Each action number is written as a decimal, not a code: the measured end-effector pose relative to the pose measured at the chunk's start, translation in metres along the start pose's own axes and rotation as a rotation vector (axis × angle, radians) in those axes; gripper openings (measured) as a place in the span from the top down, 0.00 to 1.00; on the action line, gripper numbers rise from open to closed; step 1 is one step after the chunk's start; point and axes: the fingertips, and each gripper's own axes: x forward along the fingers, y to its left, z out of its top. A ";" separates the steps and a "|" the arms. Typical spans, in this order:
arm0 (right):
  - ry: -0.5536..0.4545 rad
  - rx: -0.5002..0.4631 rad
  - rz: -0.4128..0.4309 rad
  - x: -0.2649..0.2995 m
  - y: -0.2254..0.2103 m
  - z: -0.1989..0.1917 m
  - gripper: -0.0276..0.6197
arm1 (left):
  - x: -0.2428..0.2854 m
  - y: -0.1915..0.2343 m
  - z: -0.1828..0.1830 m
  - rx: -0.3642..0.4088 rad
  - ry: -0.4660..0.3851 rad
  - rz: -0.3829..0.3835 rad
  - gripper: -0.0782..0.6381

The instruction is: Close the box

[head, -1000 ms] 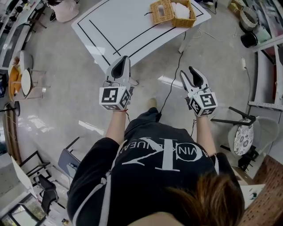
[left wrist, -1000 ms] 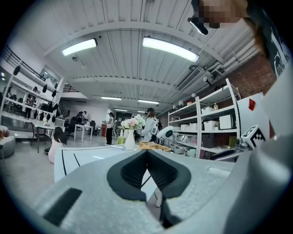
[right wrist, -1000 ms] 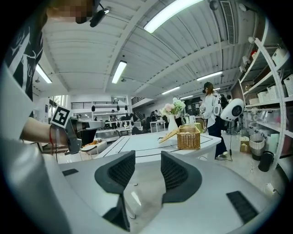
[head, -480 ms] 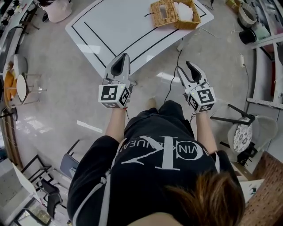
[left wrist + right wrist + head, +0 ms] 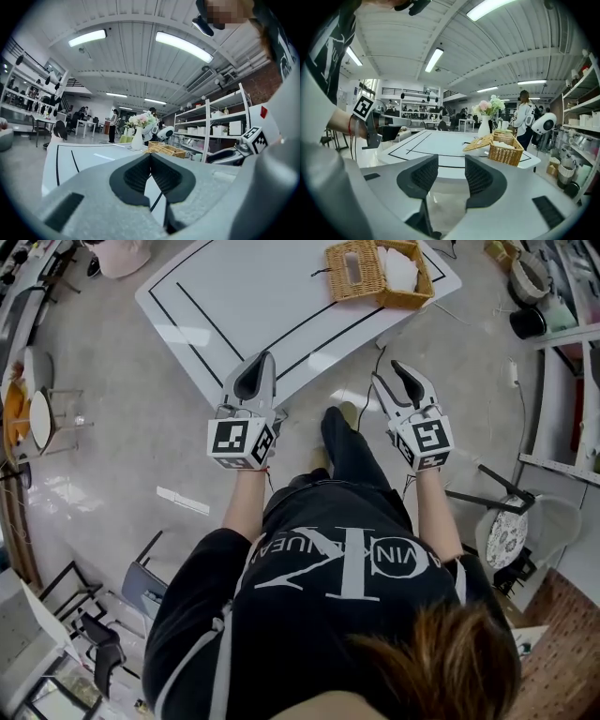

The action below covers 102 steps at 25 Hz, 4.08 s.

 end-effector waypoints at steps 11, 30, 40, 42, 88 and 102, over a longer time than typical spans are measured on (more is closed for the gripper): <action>0.119 -0.256 0.029 0.081 -0.039 0.006 0.68 | 0.049 0.025 -0.010 -0.031 0.043 0.060 0.88; 0.425 -1.125 0.030 0.184 -0.057 -0.013 0.65 | 0.085 0.053 -0.013 -0.104 0.024 0.176 0.88; 0.473 -1.226 0.007 0.209 -0.054 -0.018 0.67 | 0.076 0.065 -0.017 -0.122 0.032 0.211 0.88; 0.484 -1.238 0.015 0.213 -0.052 -0.020 0.68 | 0.073 0.068 -0.017 -0.124 0.033 0.221 0.88; -0.033 -0.365 -0.027 0.158 -0.079 0.105 0.83 | 0.137 0.036 0.031 -0.058 0.004 0.052 0.88; -0.083 -0.256 -0.126 0.132 -0.114 0.115 0.87 | 0.163 0.013 0.038 -0.036 0.014 -0.045 0.88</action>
